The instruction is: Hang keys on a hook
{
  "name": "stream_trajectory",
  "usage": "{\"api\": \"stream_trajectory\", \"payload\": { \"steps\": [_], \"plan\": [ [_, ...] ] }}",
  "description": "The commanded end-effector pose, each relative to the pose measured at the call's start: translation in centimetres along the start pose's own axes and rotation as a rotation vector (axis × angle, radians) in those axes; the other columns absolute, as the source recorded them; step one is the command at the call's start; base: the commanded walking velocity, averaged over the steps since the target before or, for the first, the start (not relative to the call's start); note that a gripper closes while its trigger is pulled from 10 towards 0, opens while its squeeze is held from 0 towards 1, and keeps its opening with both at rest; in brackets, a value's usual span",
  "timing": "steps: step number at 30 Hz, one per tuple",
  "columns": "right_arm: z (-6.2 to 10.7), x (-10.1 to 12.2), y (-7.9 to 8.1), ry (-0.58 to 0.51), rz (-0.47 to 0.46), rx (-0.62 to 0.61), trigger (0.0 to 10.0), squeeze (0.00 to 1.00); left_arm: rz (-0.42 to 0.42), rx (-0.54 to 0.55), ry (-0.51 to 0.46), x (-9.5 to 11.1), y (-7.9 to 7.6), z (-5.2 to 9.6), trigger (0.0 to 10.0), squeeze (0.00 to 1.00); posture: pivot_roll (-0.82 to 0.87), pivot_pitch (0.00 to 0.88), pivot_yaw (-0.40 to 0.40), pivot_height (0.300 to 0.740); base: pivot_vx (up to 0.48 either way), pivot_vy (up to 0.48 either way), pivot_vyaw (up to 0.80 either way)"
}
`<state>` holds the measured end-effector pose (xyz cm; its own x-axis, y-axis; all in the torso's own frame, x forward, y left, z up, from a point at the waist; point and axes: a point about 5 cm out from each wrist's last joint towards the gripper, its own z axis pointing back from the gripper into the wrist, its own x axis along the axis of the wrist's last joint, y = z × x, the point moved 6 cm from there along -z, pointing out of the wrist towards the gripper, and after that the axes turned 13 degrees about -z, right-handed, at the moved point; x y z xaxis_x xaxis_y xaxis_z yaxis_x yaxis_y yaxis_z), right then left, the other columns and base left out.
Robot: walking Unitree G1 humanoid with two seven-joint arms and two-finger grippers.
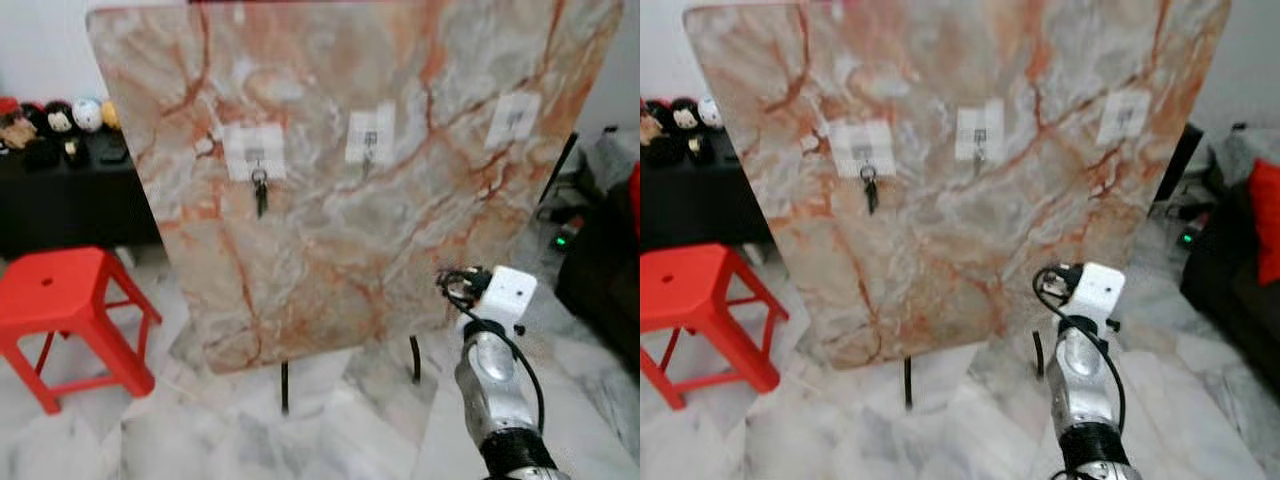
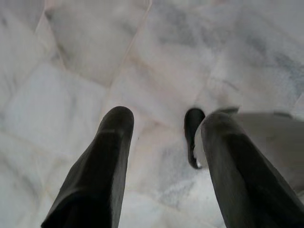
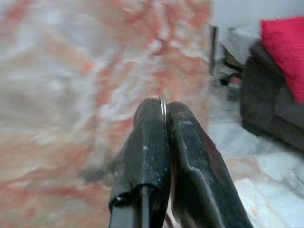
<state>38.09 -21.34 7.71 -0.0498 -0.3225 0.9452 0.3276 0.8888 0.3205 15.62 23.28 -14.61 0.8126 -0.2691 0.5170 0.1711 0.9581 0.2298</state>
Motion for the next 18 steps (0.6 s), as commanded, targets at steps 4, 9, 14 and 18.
{"api": "stream_trajectory", "payload": {
  "steps": [4,9,14,18],
  "plan": [
    [-0.4,1.1,-1.1,-0.036,0.002,-0.023,10.0,0.00,-0.005,-0.023,0.009,0.0,-0.9,-0.1,10.0,0.00,-0.03,0.000,-0.020,0.740,0.379,0.000,0.00],
    [-0.5,1.3,-0.9,-0.040,0.001,-0.018,10.0,0.00,-0.009,-0.020,0.009,0.1,-0.9,-0.1,10.0,0.00,-0.02,0.000,-0.028,0.740,0.374,0.000,0.00],
    [-0.8,1.7,-0.8,-0.047,0.001,-0.017,10.0,0.00,-0.016,-0.001,0.022,0.1,-0.5,-0.2,10.0,0.00,-0.02,0.000,-0.033,0.740,0.139,0.000,0.00],
    [-1.2,2.3,-0.7,-0.059,-0.002,-0.017,10.0,0.00,-0.013,0.021,0.023,0.3,-0.2,-0.3,10.0,0.00,-0.02,0.000,-0.043,0.740,0.000,0.000,0.00]
  ]
}}
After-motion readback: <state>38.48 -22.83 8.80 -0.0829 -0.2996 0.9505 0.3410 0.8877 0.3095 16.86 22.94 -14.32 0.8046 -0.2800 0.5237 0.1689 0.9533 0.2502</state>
